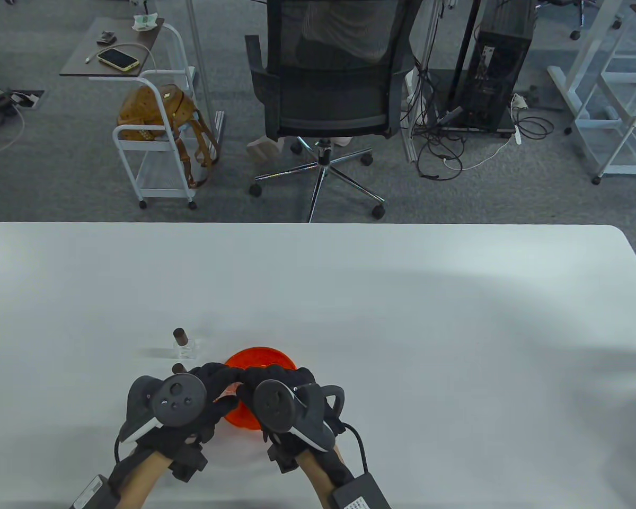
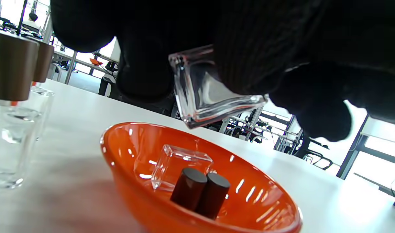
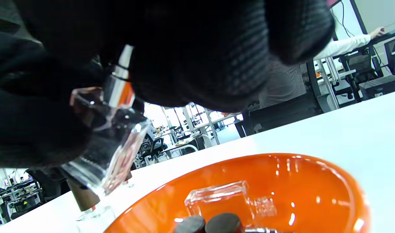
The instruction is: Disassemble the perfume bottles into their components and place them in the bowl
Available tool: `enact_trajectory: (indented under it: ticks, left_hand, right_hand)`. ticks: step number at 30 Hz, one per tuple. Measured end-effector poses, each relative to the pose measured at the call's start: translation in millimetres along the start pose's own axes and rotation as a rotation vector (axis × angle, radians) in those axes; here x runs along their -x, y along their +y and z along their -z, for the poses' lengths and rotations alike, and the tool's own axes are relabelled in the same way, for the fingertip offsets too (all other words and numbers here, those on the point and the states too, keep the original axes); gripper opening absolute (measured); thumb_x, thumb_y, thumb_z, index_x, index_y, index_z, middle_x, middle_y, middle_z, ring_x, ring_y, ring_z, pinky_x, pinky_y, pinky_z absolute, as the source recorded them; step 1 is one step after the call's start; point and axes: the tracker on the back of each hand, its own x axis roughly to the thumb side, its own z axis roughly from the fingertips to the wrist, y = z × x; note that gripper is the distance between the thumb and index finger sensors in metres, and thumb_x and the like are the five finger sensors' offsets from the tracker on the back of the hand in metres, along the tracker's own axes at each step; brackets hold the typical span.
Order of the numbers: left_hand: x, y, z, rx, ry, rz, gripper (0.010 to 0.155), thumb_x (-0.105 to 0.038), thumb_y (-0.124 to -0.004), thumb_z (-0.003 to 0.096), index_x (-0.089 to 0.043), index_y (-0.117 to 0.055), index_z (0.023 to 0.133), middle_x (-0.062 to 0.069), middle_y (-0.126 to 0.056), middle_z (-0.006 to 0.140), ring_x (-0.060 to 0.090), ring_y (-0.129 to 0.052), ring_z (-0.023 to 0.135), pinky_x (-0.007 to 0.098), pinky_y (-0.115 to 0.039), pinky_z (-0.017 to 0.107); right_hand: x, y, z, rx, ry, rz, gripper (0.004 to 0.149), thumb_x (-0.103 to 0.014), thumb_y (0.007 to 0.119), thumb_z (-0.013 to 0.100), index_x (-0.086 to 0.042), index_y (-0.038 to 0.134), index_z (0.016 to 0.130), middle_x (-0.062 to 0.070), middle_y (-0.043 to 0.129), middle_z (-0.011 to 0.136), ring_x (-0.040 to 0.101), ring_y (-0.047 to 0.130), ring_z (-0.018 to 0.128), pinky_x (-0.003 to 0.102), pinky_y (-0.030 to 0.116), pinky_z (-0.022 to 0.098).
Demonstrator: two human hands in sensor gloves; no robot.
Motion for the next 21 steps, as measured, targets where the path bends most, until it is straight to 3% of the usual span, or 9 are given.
enact_trajectory:
  ticks: [1, 5, 7, 8, 10, 14, 16, 18, 21]
  left_hand:
    - [-0.2, -0.3, 0.0, 0.0, -0.001, -0.001, 0.053, -0.036, -0.093, 0.0403, -0.023, -0.089, 0.092, 0.009, -0.096, 0.09, 0.029, -0.106, 0.069, 0.055, -0.077, 0.058]
    - [1.5, 0.2, 0.9, -0.011, 0.006, -0.007, 0.054, -0.036, -0.092, 0.0406, -0.022, -0.088, 0.092, 0.01, -0.096, 0.09, 0.029, -0.106, 0.068, 0.055, -0.077, 0.057]
    - [3.2, 1.0, 0.1, -0.012, 0.01, -0.026, 0.054, -0.036, -0.092, 0.0405, -0.021, -0.088, 0.092, 0.01, -0.096, 0.09, 0.03, -0.106, 0.068, 0.055, -0.077, 0.057]
    - [3.3, 1.2, 0.0, -0.011, 0.006, -0.028, 0.054, -0.036, -0.092, 0.0403, -0.022, -0.089, 0.092, 0.01, -0.096, 0.09, 0.029, -0.106, 0.068, 0.055, -0.077, 0.057]
    - [2.1, 0.2, -0.1, -0.001, -0.007, -0.017, 0.054, -0.036, -0.092, 0.0404, -0.022, -0.089, 0.092, 0.01, -0.096, 0.09, 0.03, -0.106, 0.068, 0.055, -0.077, 0.057]
    - [1.4, 1.5, -0.3, -0.021, 0.001, -0.01, 0.054, -0.036, -0.092, 0.0405, -0.021, -0.089, 0.092, 0.01, -0.096, 0.089, 0.029, -0.106, 0.068, 0.055, -0.077, 0.057]
    - [3.3, 2.0, -0.4, -0.019, 0.002, -0.03, 0.054, -0.036, -0.092, 0.0407, -0.021, -0.088, 0.092, 0.01, -0.096, 0.09, 0.029, -0.106, 0.068, 0.055, -0.077, 0.057]
    - [3.1, 1.5, -0.7, -0.009, 0.003, -0.024, 0.054, -0.036, -0.092, 0.0405, -0.022, -0.089, 0.092, 0.01, -0.096, 0.09, 0.029, -0.106, 0.068, 0.055, -0.077, 0.057]
    - [1.4, 0.3, -0.8, -0.008, -0.008, -0.015, 0.054, -0.036, -0.092, 0.0405, -0.022, -0.089, 0.092, 0.01, -0.096, 0.089, 0.029, -0.106, 0.068, 0.055, -0.077, 0.057]
  right_hand:
    - [0.0, 0.3, -0.1, -0.004, -0.004, -0.006, 0.042, -0.048, 0.082, 0.034, -0.031, 0.09, 0.071, -0.008, 0.105, 0.055, 0.004, 0.108, 0.029, 0.045, 0.088, 0.048]
    - [-0.4, 1.9, -1.5, -0.043, -0.028, -0.001, 0.048, -0.04, 0.087, 0.035, -0.033, 0.079, 0.082, -0.007, 0.092, 0.078, 0.004, 0.103, 0.047, 0.047, 0.083, 0.054]
    - [-1.2, 1.7, -1.5, -0.027, -0.024, -0.002, 0.045, -0.043, 0.085, 0.035, -0.034, 0.081, 0.08, -0.007, 0.094, 0.076, 0.005, 0.104, 0.045, 0.047, 0.083, 0.054]
    - [-0.9, 1.3, -1.5, -0.012, -0.027, -0.013, 0.045, -0.05, 0.08, 0.035, -0.034, 0.085, 0.077, -0.008, 0.099, 0.068, 0.005, 0.106, 0.041, 0.046, 0.085, 0.053]
    - [-1.1, 0.5, -1.0, 0.001, -0.023, -0.008, 0.041, -0.048, 0.081, 0.035, -0.034, 0.088, 0.073, -0.009, 0.102, 0.06, 0.004, 0.106, 0.034, 0.046, 0.086, 0.051]
    - [-1.2, 0.6, -2.3, -0.031, -0.034, 0.006, 0.048, -0.041, 0.086, 0.035, -0.033, 0.079, 0.081, -0.007, 0.092, 0.077, 0.005, 0.102, 0.048, 0.047, 0.082, 0.055]
    - [-0.9, 1.4, -1.9, -0.016, -0.03, 0.001, 0.045, -0.043, 0.084, 0.035, -0.034, 0.081, 0.079, -0.007, 0.094, 0.075, 0.005, 0.103, 0.046, 0.047, 0.083, 0.055]
    - [-0.8, 1.2, -1.5, -0.007, -0.033, -0.01, 0.043, -0.05, 0.079, 0.036, -0.034, 0.086, 0.075, -0.008, 0.1, 0.064, 0.005, 0.106, 0.038, 0.046, 0.085, 0.052]
    - [-1.0, 1.2, -2.1, -0.018, -0.042, -0.02, 0.043, -0.045, 0.083, 0.035, -0.035, 0.084, 0.077, -0.008, 0.098, 0.066, 0.004, 0.104, 0.039, 0.047, 0.084, 0.053]
